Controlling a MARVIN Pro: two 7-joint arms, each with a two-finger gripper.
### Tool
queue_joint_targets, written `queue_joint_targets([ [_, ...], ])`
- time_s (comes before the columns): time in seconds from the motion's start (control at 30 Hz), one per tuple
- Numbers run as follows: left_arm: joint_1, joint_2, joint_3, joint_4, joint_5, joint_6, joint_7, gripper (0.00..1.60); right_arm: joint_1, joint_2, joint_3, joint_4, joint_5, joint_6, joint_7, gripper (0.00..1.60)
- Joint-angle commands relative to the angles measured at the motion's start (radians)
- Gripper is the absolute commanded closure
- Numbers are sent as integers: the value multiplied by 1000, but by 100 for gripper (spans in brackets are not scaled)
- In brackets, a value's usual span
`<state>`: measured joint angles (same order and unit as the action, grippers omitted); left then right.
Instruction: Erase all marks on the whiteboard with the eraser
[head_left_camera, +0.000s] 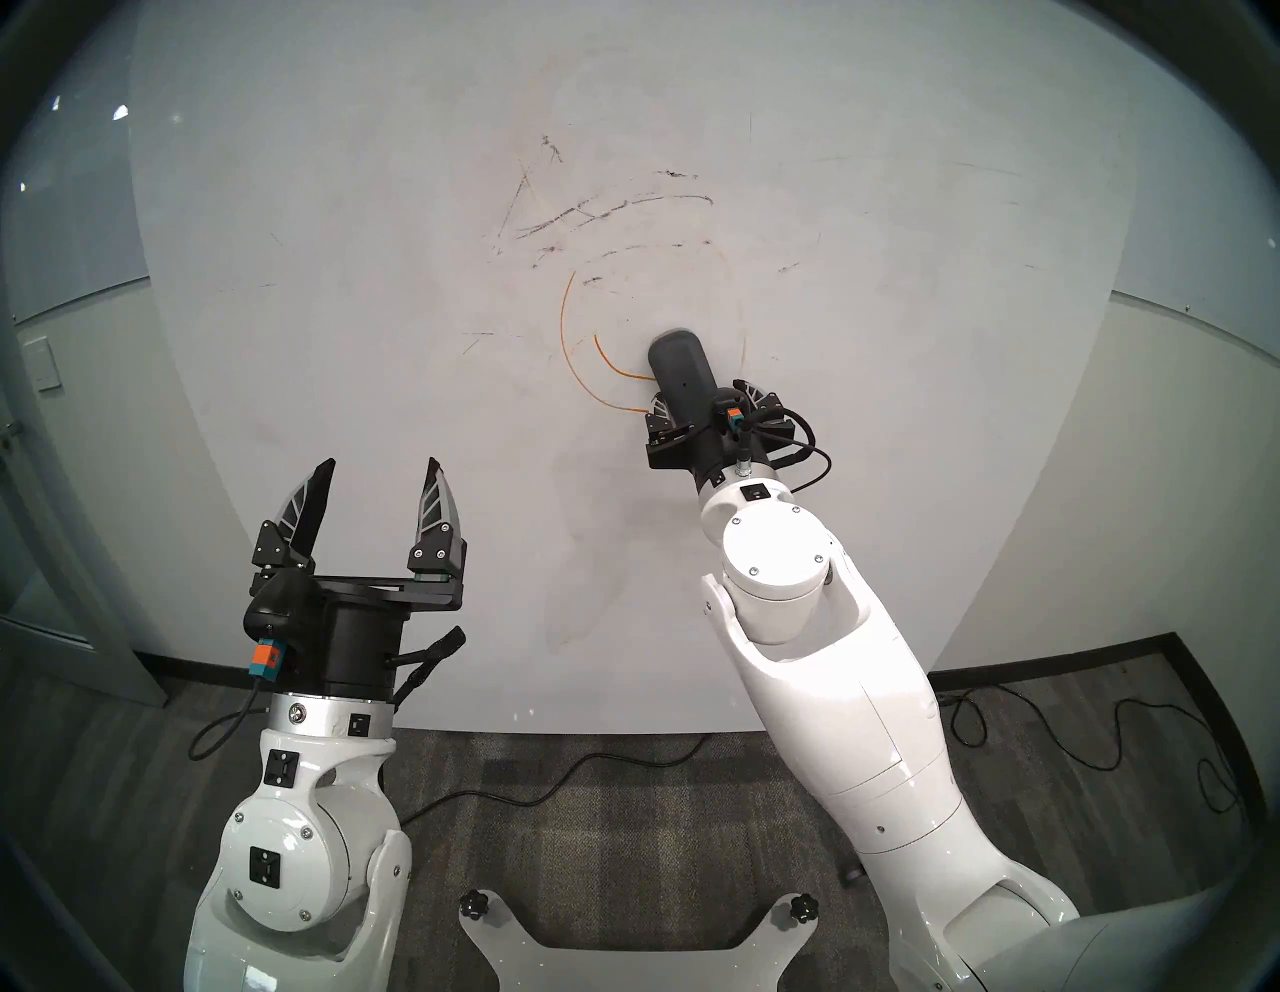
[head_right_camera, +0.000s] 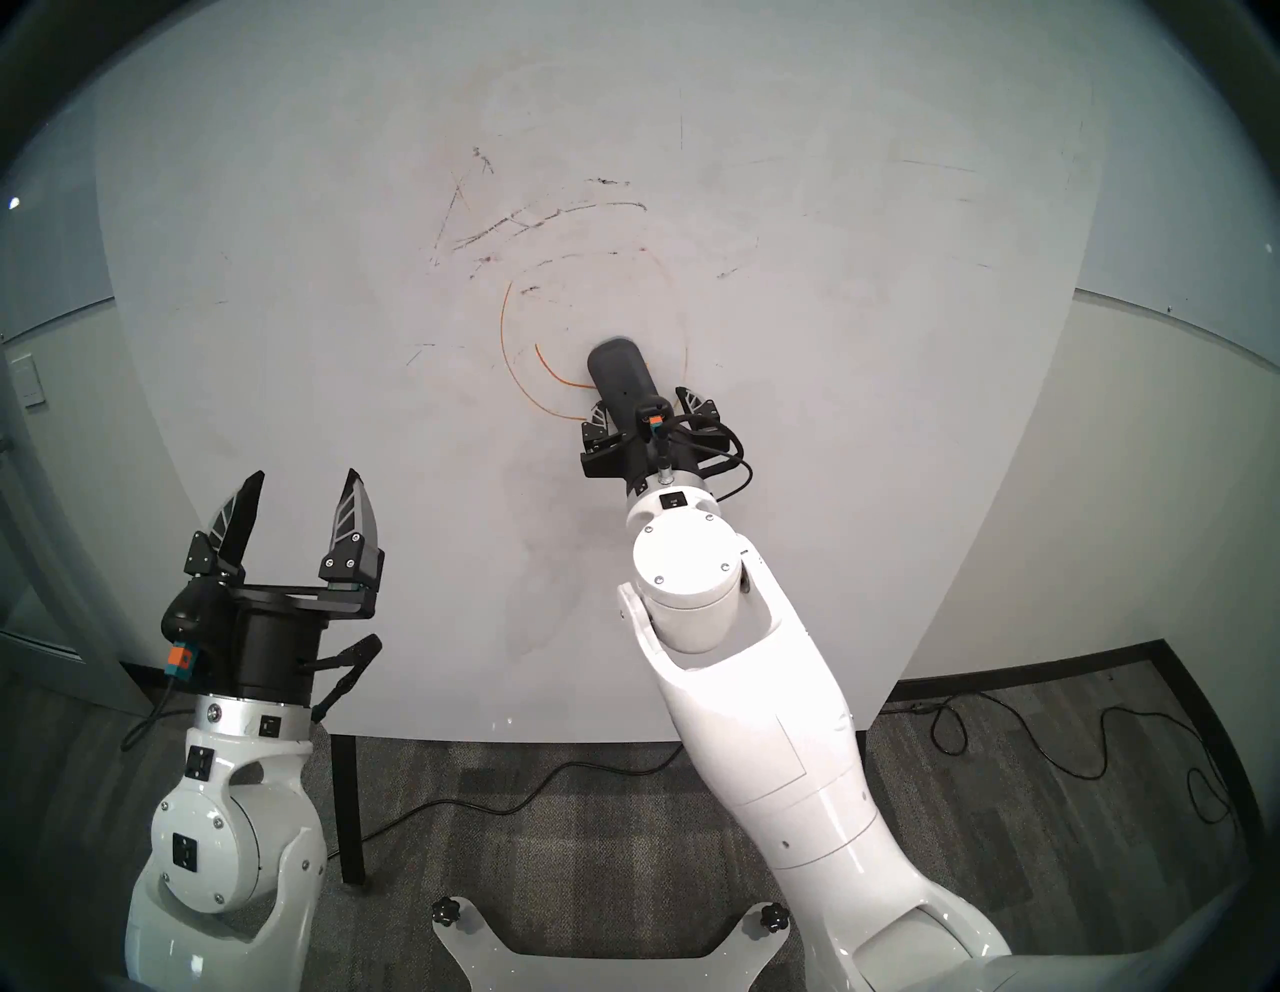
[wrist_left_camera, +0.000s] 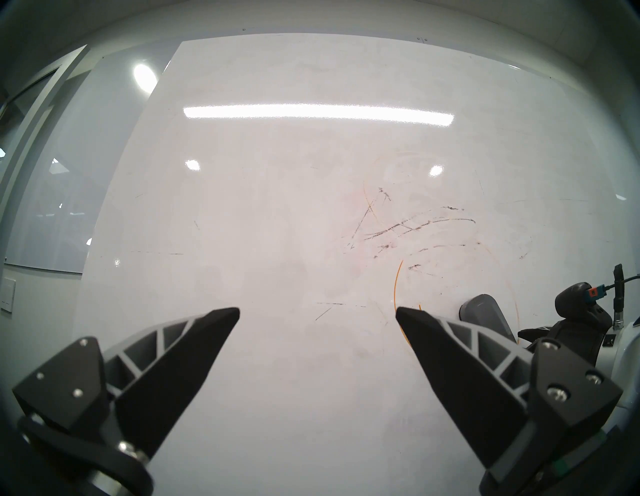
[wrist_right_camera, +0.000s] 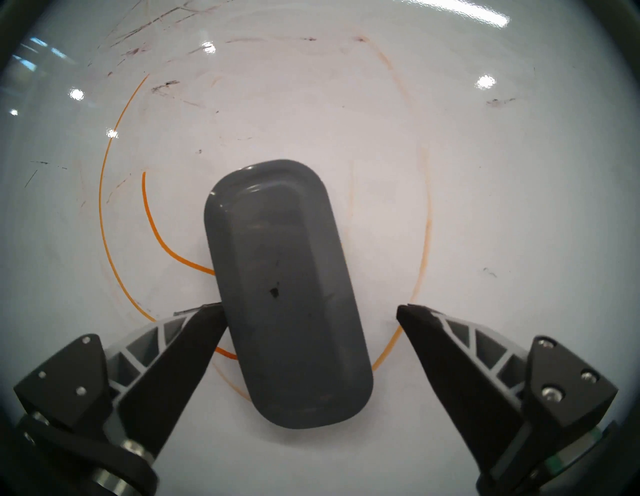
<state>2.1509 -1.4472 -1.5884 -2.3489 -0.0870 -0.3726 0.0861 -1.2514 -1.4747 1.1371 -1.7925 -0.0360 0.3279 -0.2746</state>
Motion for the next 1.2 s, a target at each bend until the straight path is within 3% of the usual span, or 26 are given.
queue_joint_targets([
  [0.0, -1, 1, -2, -23, -2, -2, -1, 0, -7, 15, 10, -62, 8, 2, 12, 0],
  [0.53, -1, 1, -2, -23, -2, -2, -1, 0, -39, 34, -10, -96, 4, -4, 17, 0],
  [0.83, -1, 1, -1, -23, -2, -2, -1, 0, -40, 45, 25, -109, 1, -7, -2, 0],
  [1.17, -1, 1, -1, -23, -2, -3, -1, 0, -64, 94, 111, -150, 19, 13, 6, 0],
])
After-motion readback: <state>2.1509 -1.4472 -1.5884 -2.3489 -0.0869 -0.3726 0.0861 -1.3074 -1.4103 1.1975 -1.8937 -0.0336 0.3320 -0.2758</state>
